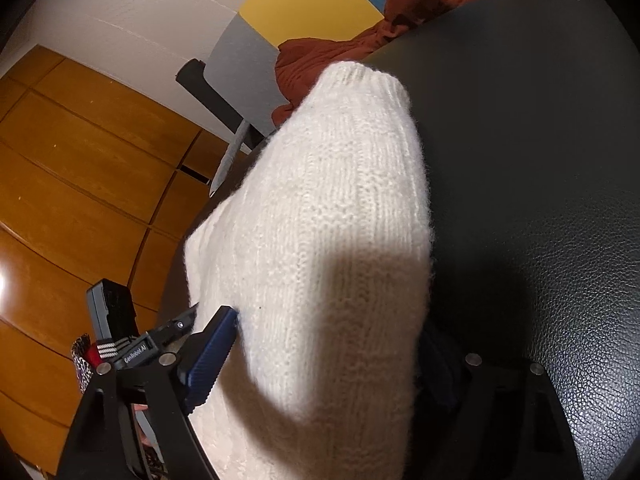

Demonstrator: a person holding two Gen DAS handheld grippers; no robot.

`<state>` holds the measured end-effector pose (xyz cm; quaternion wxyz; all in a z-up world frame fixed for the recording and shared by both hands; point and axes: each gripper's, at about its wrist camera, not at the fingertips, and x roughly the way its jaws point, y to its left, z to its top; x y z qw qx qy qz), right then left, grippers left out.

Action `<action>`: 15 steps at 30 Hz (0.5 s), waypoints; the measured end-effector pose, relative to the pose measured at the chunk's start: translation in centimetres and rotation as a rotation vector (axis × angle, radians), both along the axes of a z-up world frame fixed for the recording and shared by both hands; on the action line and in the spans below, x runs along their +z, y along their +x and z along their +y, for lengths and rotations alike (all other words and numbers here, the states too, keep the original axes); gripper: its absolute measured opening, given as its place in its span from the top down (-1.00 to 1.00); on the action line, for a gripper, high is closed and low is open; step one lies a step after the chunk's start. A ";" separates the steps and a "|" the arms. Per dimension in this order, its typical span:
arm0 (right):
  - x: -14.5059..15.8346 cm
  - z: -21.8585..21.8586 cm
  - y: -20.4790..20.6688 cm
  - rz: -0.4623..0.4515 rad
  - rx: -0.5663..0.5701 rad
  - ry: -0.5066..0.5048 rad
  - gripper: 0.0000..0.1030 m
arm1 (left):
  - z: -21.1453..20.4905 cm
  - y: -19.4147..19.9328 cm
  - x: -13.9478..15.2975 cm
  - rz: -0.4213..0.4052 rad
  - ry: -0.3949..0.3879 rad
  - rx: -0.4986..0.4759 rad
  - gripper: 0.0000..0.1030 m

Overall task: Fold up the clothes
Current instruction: 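Hold the folded sweater with both grippers and lift it off the table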

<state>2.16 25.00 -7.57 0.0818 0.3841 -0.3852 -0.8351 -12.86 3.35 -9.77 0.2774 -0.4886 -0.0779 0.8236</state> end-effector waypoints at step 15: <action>1.1 -0.4 0.6 0.005 -0.011 0.057 -0.02 | 0.7 2.3 1.7 0.111 0.009 -0.018 0.30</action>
